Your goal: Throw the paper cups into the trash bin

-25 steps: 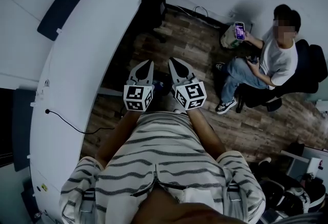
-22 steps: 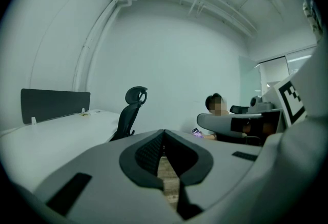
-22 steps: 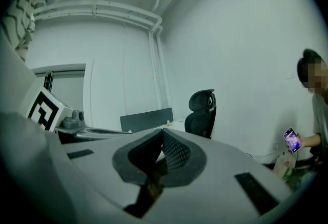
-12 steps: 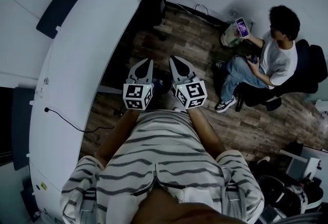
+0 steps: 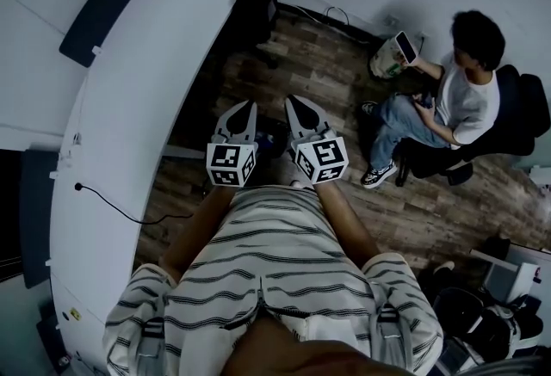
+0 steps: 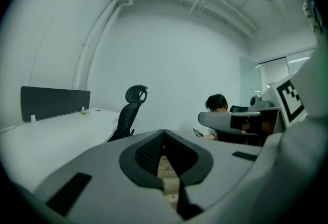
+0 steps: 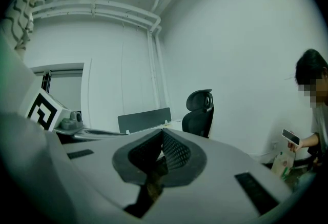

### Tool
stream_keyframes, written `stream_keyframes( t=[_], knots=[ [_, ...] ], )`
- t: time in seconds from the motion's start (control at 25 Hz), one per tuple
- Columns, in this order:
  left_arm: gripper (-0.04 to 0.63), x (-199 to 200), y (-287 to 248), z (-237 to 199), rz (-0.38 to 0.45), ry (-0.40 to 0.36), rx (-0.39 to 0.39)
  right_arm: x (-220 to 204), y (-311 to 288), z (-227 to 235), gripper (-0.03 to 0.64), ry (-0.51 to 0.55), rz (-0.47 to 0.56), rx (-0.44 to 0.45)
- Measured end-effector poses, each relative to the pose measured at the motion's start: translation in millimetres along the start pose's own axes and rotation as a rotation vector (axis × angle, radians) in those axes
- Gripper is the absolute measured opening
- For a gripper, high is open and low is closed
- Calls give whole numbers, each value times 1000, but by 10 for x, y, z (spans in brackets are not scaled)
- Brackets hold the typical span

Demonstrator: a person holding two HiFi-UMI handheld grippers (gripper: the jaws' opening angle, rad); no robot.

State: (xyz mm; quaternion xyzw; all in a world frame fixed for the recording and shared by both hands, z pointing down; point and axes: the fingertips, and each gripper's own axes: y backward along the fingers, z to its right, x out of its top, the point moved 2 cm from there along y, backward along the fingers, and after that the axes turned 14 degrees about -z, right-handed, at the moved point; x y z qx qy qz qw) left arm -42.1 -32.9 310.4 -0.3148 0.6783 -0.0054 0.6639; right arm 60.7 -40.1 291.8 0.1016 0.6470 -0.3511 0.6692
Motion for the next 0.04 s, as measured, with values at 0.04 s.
stream_keyframes(
  t=[0.04],
  knots=[
    [23,4,-6,-4,0,0,0,3,-6,6,8,1,0,-1]
  ],
)
